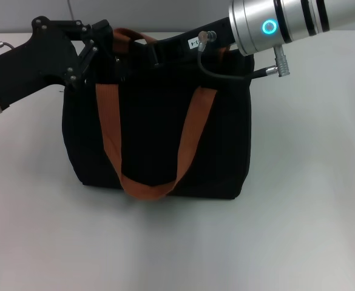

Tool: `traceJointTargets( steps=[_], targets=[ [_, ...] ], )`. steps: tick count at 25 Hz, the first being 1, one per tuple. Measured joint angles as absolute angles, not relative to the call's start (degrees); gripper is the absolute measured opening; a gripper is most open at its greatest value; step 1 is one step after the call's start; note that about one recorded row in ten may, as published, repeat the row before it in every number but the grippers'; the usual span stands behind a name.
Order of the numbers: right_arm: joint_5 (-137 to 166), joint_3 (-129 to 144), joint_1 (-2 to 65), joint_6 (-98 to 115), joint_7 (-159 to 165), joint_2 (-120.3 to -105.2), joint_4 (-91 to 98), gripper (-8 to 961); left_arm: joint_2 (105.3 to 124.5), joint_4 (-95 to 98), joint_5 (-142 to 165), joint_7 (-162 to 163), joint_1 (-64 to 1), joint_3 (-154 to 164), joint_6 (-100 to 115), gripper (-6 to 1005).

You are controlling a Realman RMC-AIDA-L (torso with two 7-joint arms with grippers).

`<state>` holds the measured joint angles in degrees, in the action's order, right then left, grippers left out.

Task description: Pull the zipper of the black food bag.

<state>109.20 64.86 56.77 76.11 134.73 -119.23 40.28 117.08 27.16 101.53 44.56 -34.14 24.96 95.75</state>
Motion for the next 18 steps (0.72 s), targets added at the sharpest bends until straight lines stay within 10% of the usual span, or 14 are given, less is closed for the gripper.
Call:
traceJointTargets(
  steps=[18],
  targets=[
    [108.73,68.28,57.86,74.41,135.02,-119.65,40.19,231,117.17,27.03,101.46,44.56,-34.20,24.96,96.44,25]
  ],
)
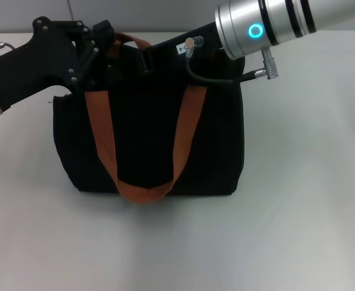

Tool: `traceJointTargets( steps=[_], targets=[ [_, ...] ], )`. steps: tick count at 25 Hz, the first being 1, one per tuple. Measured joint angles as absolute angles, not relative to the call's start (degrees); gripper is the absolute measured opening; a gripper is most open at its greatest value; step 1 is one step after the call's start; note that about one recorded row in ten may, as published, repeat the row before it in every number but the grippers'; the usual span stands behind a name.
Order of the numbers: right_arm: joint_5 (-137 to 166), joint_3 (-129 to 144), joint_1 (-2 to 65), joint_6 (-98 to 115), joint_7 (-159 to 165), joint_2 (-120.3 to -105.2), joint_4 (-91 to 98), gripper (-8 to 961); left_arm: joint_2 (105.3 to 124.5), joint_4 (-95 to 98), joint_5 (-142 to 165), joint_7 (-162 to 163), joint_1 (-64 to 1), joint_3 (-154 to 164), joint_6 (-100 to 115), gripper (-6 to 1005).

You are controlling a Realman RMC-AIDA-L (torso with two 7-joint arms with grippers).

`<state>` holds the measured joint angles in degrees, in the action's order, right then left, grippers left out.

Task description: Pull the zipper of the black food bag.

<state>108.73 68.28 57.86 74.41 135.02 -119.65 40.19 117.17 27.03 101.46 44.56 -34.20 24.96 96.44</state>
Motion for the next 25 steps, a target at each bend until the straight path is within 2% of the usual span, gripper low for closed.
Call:
traceJointTargets(
  steps=[12,17,23,25],
  targets=[
    [108.65,68.44,57.50,73.37,135.06,-119.71,40.16,220,117.25,27.05,101.16,44.56,-33.94,24.88,96.27,25],
    [108.64,68.07,56.98,73.27,134.84,-119.60,40.53,75,117.25,27.05,100.70,44.52,-33.73,24.87,96.28,25],
    [108.62,68.04,56.66,73.77,134.76,-119.42,40.84,-3,117.21,27.03,100.67,44.54,-33.66,24.87,96.26,26],
    [108.62,68.03,56.58,74.14,134.67,-119.36,41.05,-3,117.17,27.03,100.66,44.54,-33.56,24.87,96.27,26]
  ],
)
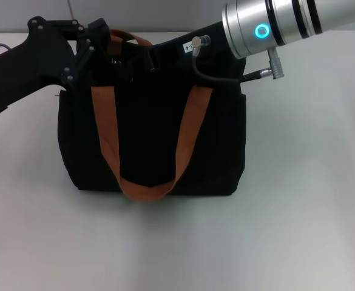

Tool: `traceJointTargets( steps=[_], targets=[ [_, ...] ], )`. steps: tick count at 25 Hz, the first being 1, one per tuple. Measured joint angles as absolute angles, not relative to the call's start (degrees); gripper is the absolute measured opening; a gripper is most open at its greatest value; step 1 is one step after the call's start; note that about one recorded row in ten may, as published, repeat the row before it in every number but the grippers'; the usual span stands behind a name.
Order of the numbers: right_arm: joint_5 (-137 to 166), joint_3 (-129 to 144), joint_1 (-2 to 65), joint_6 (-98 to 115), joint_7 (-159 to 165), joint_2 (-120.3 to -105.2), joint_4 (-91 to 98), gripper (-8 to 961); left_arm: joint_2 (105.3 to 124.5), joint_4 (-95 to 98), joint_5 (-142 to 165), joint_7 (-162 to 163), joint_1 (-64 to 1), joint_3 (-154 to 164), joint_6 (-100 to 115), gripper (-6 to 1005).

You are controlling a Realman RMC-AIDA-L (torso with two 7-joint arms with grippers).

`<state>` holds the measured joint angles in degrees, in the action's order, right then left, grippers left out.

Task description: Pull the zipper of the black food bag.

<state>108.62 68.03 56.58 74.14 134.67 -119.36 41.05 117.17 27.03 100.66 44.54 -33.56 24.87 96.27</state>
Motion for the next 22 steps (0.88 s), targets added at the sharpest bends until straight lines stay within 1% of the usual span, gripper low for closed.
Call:
traceJointTargets(
  steps=[22],
  targets=[
    [114.73,68.01,57.19,77.23,141.29,-119.09,48.09,-2,116.82,26.89,99.22,43.90,-31.44,24.88,96.29,26]
  ],
)
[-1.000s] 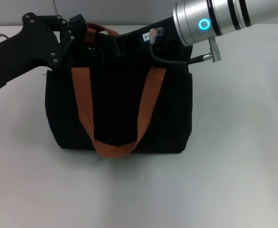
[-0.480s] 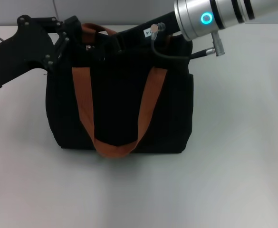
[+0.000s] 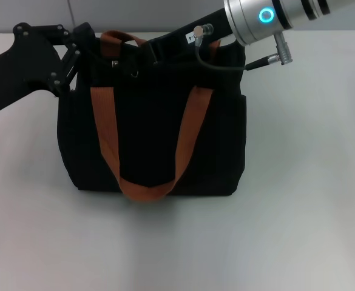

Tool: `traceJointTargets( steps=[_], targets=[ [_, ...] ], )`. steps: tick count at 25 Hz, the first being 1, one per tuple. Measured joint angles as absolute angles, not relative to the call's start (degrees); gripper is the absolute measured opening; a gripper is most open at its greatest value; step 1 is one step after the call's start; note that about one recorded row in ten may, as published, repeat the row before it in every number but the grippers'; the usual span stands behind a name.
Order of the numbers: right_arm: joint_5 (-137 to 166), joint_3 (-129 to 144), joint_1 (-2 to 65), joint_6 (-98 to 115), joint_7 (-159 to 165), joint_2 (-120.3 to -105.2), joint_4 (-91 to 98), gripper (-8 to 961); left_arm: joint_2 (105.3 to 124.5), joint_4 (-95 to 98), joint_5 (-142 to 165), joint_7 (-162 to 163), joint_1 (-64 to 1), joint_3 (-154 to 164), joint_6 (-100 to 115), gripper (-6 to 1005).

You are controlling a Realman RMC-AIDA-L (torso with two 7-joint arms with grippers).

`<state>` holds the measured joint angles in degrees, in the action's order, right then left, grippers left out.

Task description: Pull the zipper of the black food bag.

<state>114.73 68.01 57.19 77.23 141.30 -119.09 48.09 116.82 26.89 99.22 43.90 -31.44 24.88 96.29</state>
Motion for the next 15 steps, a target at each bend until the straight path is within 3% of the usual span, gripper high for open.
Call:
traceJointTargets(
  steps=[15],
  targets=[
    [127.22,68.27,58.72,77.68,149.10,-119.10,52.73,20,116.79,26.89,98.65,43.77,-31.02,24.88,96.17,27]
  ],
)
